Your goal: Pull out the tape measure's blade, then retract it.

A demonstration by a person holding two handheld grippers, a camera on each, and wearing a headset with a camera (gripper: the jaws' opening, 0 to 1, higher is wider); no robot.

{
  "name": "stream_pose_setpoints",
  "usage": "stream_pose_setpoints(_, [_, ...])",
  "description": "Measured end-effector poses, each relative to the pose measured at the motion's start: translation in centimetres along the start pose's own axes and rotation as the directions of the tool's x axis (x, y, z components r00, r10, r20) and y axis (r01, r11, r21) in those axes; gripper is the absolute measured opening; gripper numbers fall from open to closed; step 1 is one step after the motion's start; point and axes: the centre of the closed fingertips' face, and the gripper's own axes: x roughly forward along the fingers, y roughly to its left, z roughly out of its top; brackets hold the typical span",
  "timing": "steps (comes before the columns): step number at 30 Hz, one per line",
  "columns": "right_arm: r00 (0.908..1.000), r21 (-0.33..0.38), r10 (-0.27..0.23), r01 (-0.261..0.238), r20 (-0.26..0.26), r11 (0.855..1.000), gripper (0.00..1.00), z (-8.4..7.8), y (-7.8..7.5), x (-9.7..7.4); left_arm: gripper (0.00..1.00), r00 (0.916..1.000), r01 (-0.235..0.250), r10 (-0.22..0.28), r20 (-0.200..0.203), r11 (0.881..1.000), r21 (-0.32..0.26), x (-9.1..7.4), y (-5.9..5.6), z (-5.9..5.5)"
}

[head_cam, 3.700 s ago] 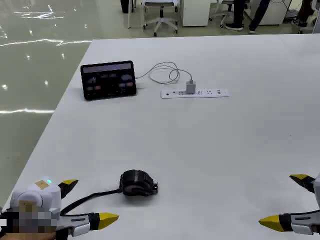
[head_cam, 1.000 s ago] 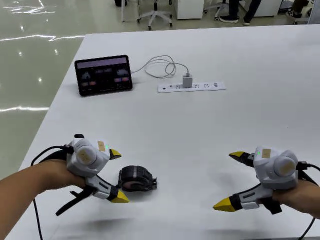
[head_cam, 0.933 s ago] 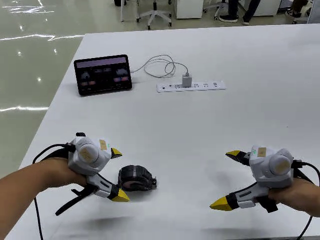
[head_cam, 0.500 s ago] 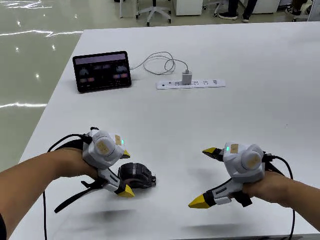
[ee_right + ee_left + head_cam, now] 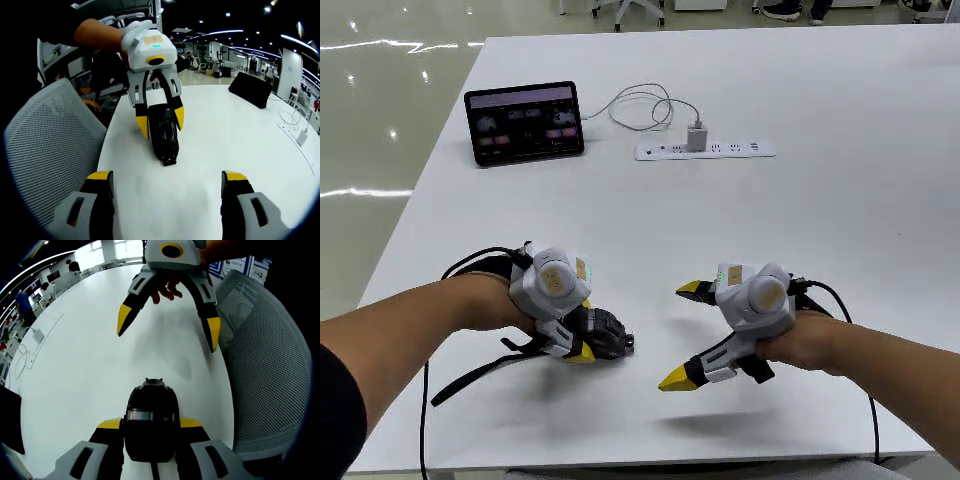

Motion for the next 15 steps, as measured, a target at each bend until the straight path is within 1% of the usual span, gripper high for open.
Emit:
stream_pose_setpoints(4, [0.9995,-0.036,0.024,-0.025,-0.020,0.999,0.78,0.4,0.3,0.7,0.35,0.9999,0.001,-0.001,-0.011,1.000,0.008,0.0,0.0,-0.1])
stream_pose_setpoints(5, [0.9991,-0.049,0.033,-0.034,-0.025,0.998,0.75,0.6,0.3,1.0,0.35,0.9998,-0.002,0.003,-0.021,1.000,0.031,0.0,0.0,-0.1])
stream_pose_setpoints(6, [0.9992,-0.053,0.034,-0.035,-0.022,0.998,0.73,0.8,0.3,1.2,0.35,0.9994,-0.008,0.009,-0.032,0.999,0.031,0.1,0.1,-0.2])
stream_pose_setpoints(8, [0.9988,-0.060,0.035,-0.037,-0.033,0.997,0.71,0.8,0.1,1.6,0.34,0.9992,-0.004,0.005,-0.041,1.000,0.026,0.2,0.1,-0.3])
stream_pose_setpoints(10, [0.9987,-0.052,0.036,-0.038,-0.037,0.998,0.71,0.8,0.0,2.1,0.34,0.9990,-0.003,0.004,-0.045,1.000,0.022,0.1,0.1,-0.2])
stream_pose_setpoints(11, [0.9986,-0.055,0.038,-0.040,-0.039,0.998,0.68,0.8,0.0,2.4,0.34,0.9988,-0.004,0.004,-0.048,1.000,0.011,0.1,0.1,-0.3])
stream_pose_setpoints(14, [0.9970,-0.064,0.043,-0.047,-0.065,0.997,0.58,0.4,-0.2,3.0,0.34,0.9983,-0.007,0.008,-0.057,1.000,0.014,0.2,0.1,-0.2])
stream_pose_setpoints(15, [0.9965,-0.066,0.045,-0.050,-0.071,0.997,0.56,0.3,-0.3,3.4,0.34,0.9982,-0.010,0.011,-0.058,1.000,0.014,0.1,0.1,-0.2])
